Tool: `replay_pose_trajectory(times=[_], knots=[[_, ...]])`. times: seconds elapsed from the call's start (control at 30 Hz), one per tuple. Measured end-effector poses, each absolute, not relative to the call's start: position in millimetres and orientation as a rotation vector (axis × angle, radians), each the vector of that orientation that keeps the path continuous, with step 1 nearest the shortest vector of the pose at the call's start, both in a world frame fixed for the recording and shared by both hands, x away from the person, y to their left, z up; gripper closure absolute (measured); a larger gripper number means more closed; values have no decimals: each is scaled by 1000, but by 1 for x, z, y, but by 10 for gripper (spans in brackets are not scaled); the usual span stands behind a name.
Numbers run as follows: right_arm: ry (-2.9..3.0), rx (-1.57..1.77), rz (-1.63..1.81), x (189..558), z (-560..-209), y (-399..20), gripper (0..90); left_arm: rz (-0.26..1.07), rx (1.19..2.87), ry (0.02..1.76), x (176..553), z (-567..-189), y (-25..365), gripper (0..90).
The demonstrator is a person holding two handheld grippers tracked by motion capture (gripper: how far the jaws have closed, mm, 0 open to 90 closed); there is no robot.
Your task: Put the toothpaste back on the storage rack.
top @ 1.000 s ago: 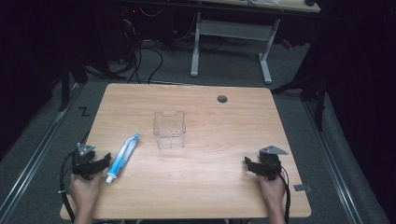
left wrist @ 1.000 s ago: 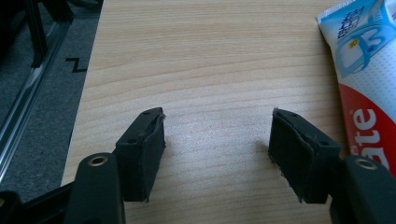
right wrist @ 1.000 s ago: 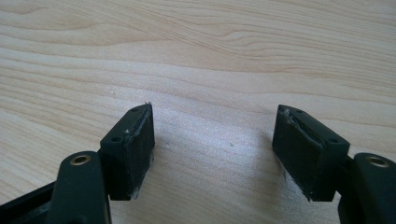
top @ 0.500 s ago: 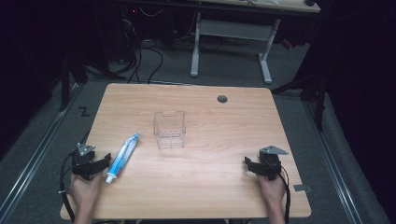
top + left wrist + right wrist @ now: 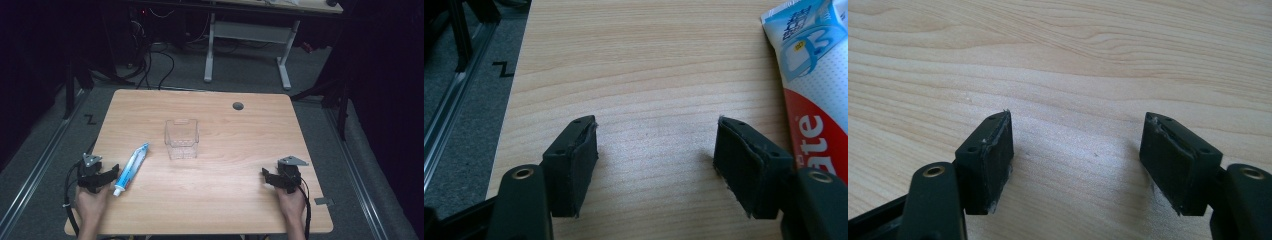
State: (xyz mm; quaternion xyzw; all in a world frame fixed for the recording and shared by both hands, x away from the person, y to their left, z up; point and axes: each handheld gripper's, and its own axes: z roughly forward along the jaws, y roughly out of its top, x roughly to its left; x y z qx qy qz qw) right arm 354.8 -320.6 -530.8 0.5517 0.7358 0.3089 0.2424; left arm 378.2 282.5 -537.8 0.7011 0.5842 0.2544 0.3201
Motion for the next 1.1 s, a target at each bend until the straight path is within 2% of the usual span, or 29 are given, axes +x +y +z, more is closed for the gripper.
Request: replay_pose_trajectory(times=[0.63,1.1], knots=[[2011,1508,844,355,-531,-321,296,654,1858,1532,381,-538,281,266],[2011,1508,845,355,-531,-321,296,614,1816,1539,376,-533,287,344]])
